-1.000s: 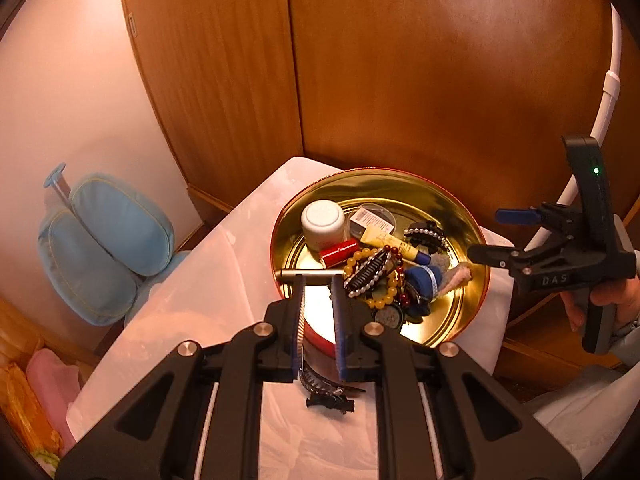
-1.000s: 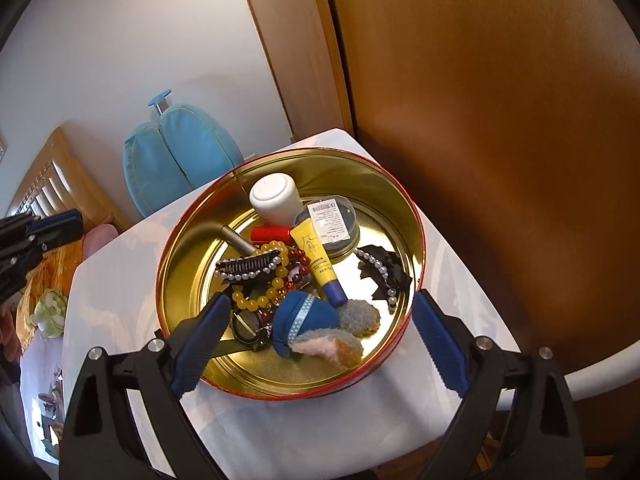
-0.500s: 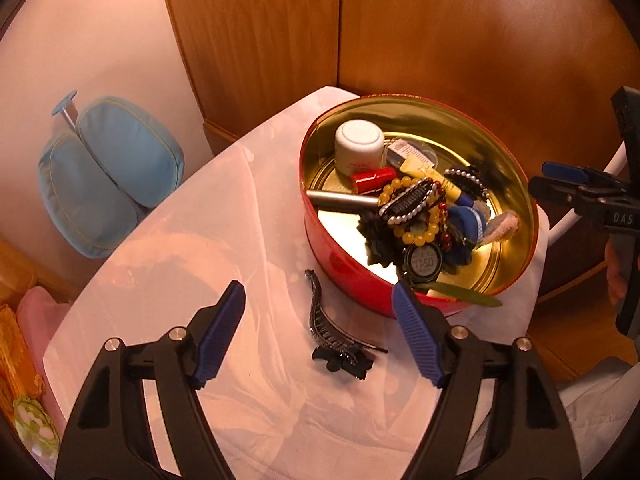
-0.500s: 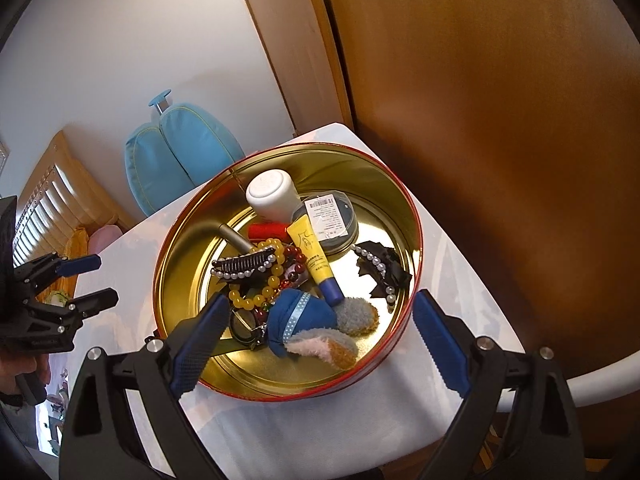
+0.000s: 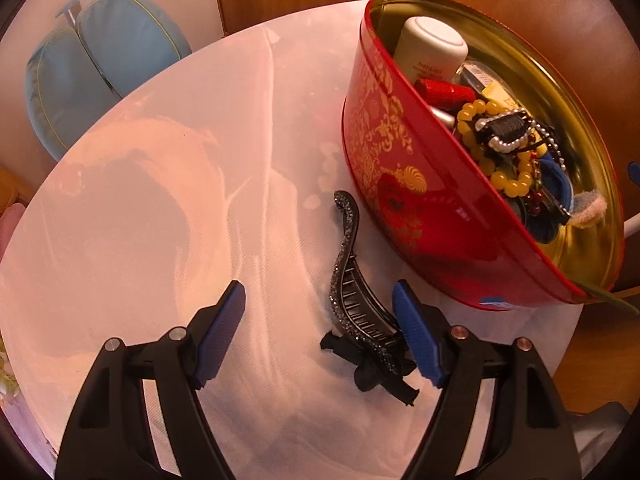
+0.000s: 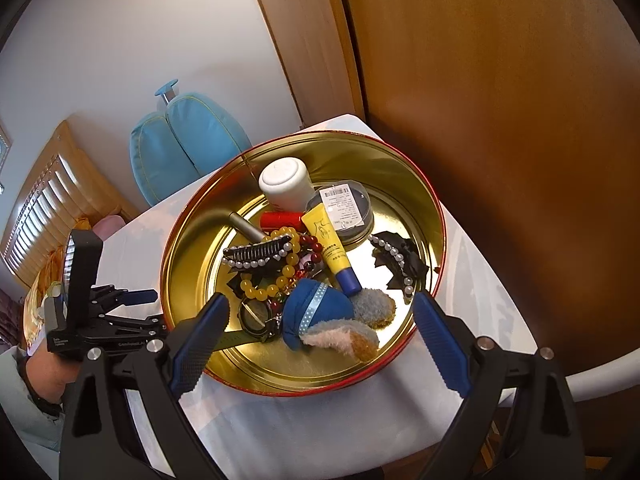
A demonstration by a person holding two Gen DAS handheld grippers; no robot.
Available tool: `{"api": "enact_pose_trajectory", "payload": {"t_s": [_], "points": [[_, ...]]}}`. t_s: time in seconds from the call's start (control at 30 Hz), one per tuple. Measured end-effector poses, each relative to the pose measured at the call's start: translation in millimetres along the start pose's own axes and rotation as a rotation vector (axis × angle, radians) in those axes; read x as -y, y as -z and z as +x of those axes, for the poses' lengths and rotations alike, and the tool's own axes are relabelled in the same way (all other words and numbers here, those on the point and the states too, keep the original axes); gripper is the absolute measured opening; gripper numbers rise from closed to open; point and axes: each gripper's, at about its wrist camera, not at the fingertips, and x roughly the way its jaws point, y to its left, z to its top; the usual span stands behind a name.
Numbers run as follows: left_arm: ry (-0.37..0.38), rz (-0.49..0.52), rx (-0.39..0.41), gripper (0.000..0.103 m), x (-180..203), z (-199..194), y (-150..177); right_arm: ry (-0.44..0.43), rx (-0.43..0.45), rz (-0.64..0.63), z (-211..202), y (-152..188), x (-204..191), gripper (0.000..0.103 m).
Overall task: Organize jewelry
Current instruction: 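Grasp the long black claw clip with the left tool and lift it, then lower the black claw clip into the red tin and open the left tool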
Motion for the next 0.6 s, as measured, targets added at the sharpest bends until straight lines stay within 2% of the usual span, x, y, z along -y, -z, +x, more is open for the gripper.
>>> {"api": "enact_pose_trajectory", "payload": {"t_s": [0.13,0.2,0.23,0.4,0.6], "points": [[-0.049,0.042,-0.025,0.072,9,8,3,0.01,0.006,0.011,-1,1,4,0.094],[-0.039,0.069,-0.011,0.045,14,3,5,0.013,0.005,0.015,-2,2,5,0.094],[-0.036,0.075,-0.01,0.023,16,0,5,0.013,0.004,0.017,-2,2,6,0.094],[-0.021,0.061,0.023,0.023,8,-20,14,0.01,0.003,0.015,-2,2,5,0.094],[-0.02,0.007,0.149,0.022,-12,-77,6,0.002,0.005,0.002,0,0,0,0.094]]}}
